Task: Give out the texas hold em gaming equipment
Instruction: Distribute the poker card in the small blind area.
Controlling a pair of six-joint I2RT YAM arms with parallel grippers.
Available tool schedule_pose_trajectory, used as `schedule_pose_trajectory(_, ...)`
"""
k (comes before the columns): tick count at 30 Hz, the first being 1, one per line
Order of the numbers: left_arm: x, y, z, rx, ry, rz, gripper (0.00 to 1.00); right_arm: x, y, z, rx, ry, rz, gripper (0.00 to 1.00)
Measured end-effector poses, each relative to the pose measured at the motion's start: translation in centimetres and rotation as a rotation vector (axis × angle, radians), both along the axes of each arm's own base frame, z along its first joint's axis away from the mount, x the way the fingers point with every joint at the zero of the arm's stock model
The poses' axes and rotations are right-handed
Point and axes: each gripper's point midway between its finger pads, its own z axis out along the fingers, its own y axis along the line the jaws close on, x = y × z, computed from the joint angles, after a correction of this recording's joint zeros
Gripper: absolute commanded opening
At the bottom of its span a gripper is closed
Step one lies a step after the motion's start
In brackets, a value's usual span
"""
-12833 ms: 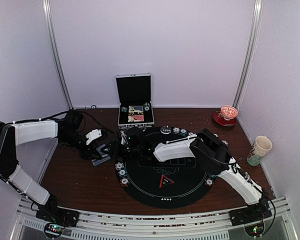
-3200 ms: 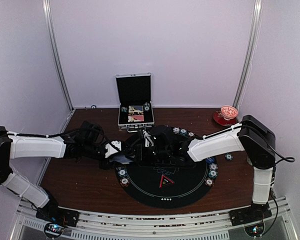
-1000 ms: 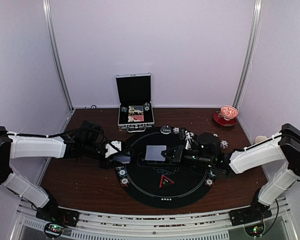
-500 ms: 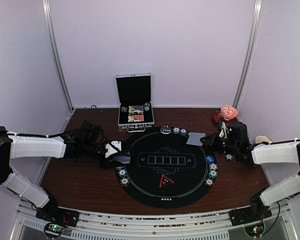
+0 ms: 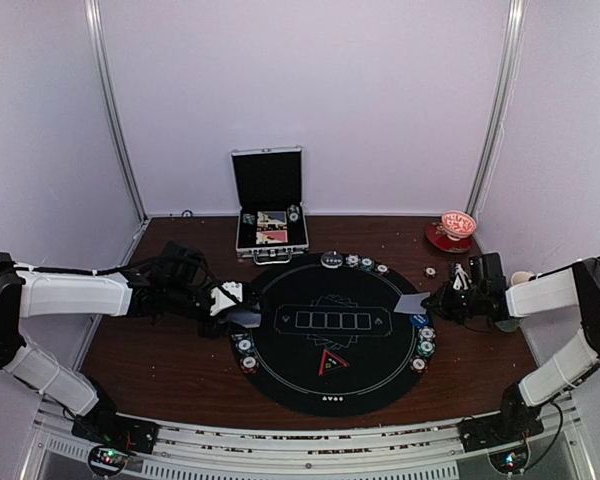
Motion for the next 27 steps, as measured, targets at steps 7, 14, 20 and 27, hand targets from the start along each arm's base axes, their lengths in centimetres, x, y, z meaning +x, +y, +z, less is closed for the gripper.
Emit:
schedule_pose_trajectory(7, -0.1, 0.0, -0.1, 0.001, 0.004, -0.001, 0.32, 0.6, 0.0, -1.0, -0.031, 0.037, 0.024, 0.05)
schedule_pose_trajectory(14, -0.2, 0.0, 0.0, -0.002, 0.006, -0.005, 0.32, 1.5, -0.6, -1.0, -0.088, 0.045, 0.014, 0.05)
schedule_pose_trajectory(20, -0.2, 0.0, 0.0, -0.002, 0.007, -0.006, 0.32, 2.7, -1.3, -0.3, -0.132, 0.026, -0.009, 0.05)
schedule_pose_trajectory(27, -0.2, -0.1, 0.0, -0.005, 0.009, -0.009, 0.32, 3.6, -2.0, -0.7, -0.178, 0.042, -0.026, 0.09)
